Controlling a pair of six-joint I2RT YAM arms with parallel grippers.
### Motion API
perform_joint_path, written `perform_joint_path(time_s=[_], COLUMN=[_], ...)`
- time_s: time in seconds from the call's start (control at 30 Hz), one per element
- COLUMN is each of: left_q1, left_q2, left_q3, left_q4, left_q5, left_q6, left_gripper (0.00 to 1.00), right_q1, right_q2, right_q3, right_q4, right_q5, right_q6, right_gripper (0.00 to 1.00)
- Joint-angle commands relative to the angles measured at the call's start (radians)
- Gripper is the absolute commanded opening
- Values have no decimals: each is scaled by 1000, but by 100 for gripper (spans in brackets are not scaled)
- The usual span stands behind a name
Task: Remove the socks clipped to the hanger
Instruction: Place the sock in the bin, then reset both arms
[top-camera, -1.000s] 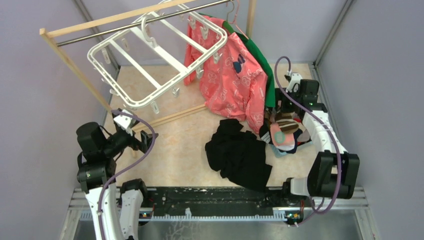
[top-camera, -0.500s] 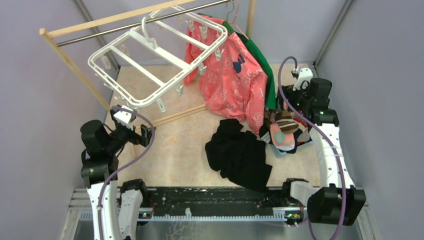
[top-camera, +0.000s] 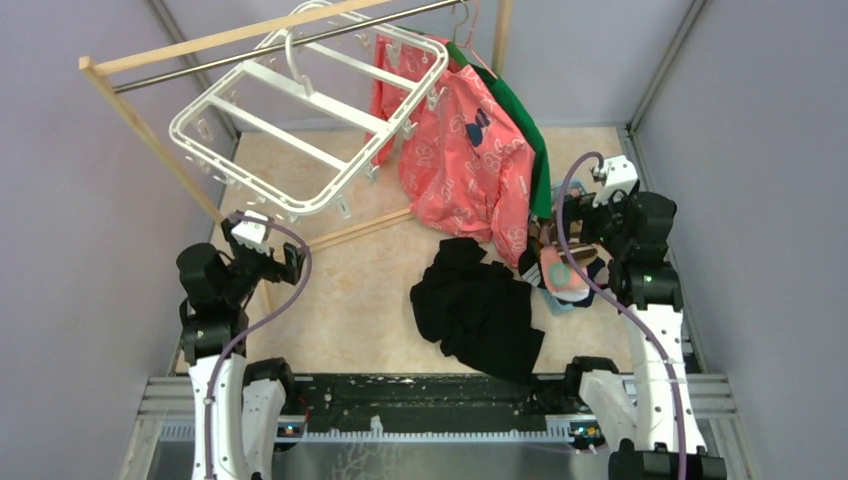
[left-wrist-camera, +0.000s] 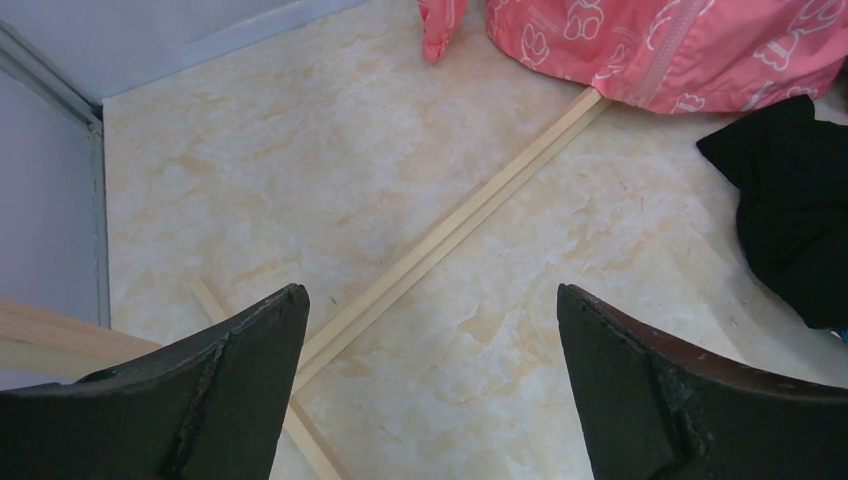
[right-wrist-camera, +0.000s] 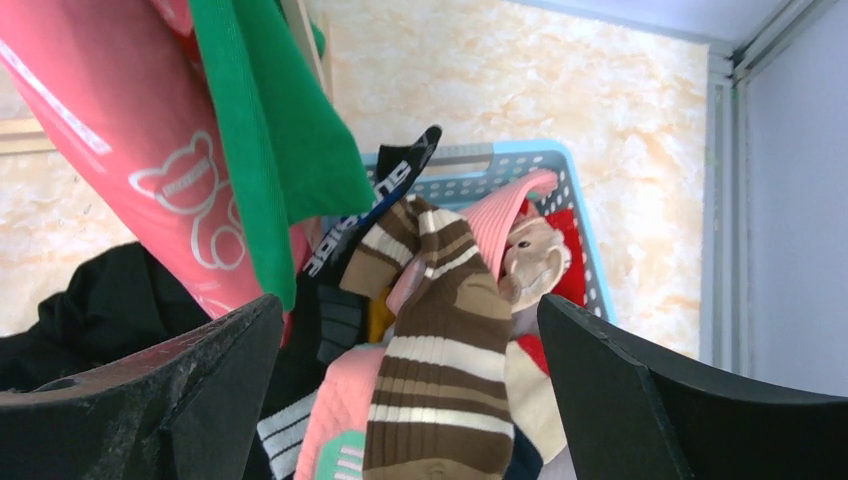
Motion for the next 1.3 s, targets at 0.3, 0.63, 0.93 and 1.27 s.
perform_joint_path(time_s=[0.3,0.63,0.93,1.27], left_q1=[-4,16,17,17], left_q2=[-18,-19,37,48], left_q3=[-112,-119,-92,-97], left_q4=[280,395,438,355], left_q5=[84,120,163,179], left_q6=[-28,-64,-200,-133], left_gripper=[99,99,99,99], right_q1=[-3,-3,-24,-45], right_q2=[-80,-105,-151,-156], right_q3=[-135,-100,-116,-121], right_q4=[148,90,56,57], right_q5=[-116,-95,-85,-51], right_q6=[42,16,-25,-28], right_gripper=[99,98,98,98])
